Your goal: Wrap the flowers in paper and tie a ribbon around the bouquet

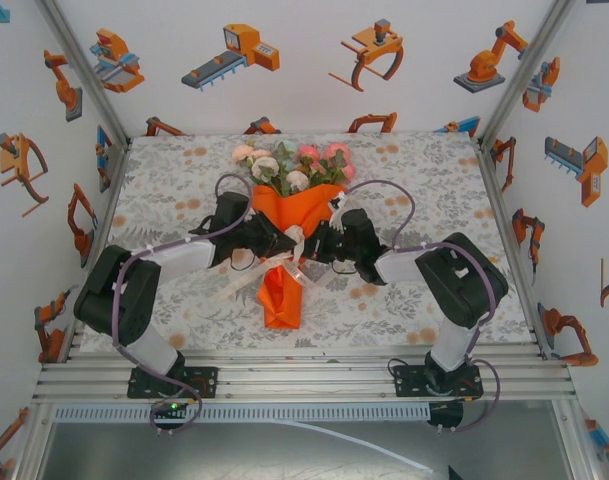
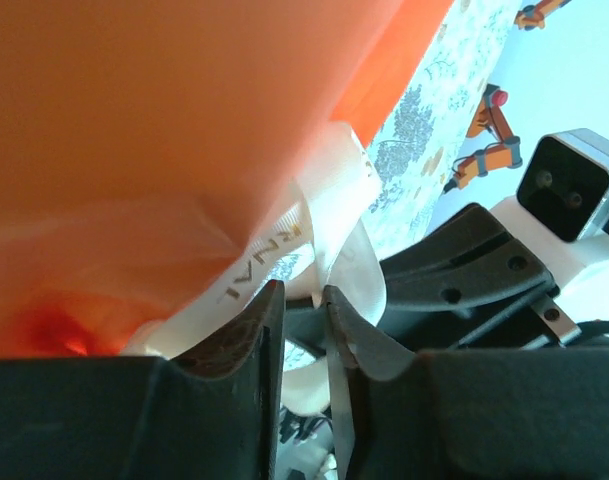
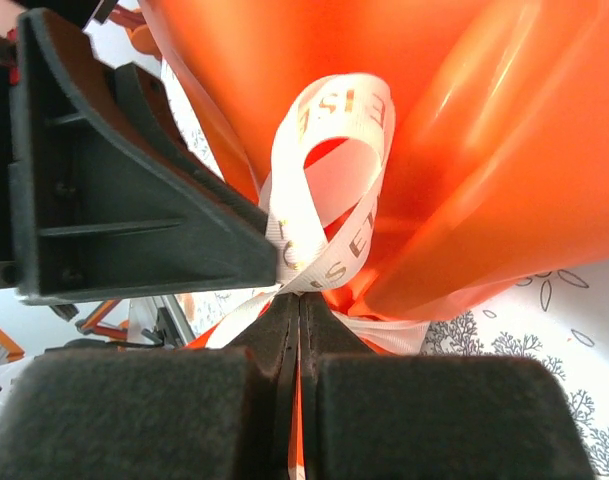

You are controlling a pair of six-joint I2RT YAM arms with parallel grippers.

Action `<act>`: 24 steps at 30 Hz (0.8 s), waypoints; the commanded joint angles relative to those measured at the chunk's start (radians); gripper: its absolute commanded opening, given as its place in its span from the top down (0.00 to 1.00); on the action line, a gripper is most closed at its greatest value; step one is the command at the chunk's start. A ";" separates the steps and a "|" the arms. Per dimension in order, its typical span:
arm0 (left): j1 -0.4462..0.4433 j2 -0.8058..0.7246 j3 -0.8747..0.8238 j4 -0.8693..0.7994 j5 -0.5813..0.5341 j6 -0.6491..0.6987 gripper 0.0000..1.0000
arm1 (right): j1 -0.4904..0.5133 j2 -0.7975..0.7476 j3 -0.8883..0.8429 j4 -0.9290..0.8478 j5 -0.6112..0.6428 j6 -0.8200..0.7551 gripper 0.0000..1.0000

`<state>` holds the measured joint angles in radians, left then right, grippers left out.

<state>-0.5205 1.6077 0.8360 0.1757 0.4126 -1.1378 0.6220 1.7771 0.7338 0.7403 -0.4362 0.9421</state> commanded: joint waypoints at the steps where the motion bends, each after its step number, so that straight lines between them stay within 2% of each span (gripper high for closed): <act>1: 0.010 -0.086 0.035 -0.093 0.010 0.097 0.67 | -0.011 -0.013 -0.004 0.077 0.042 -0.026 1.00; 7: -0.002 -0.123 0.052 -0.108 0.066 0.245 0.67 | -0.011 -0.005 0.002 0.076 0.039 -0.019 1.00; 12: -0.017 -0.091 0.069 -0.099 0.114 0.256 0.66 | -0.009 -0.003 0.014 0.061 0.024 -0.019 1.00; 16: -0.009 -0.101 0.085 -0.149 0.006 0.326 0.63 | -0.010 -0.006 0.020 0.017 -0.016 -0.022 1.00; 20: -0.008 -0.125 0.157 -0.293 -0.154 0.518 0.61 | -0.008 -0.051 -0.009 -0.067 -0.015 -0.062 1.00; 22: -0.008 -0.121 0.182 -0.318 -0.200 0.579 0.61 | -0.004 -0.074 -0.006 -0.131 -0.018 -0.097 1.00; 24: -0.009 -0.102 0.213 -0.333 -0.185 0.634 0.61 | 0.003 -0.092 0.011 -0.208 -0.018 -0.144 1.00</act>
<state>-0.5339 1.5124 0.9962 -0.0837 0.2920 -0.6659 0.6163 1.7405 0.7330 0.6426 -0.4412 0.8860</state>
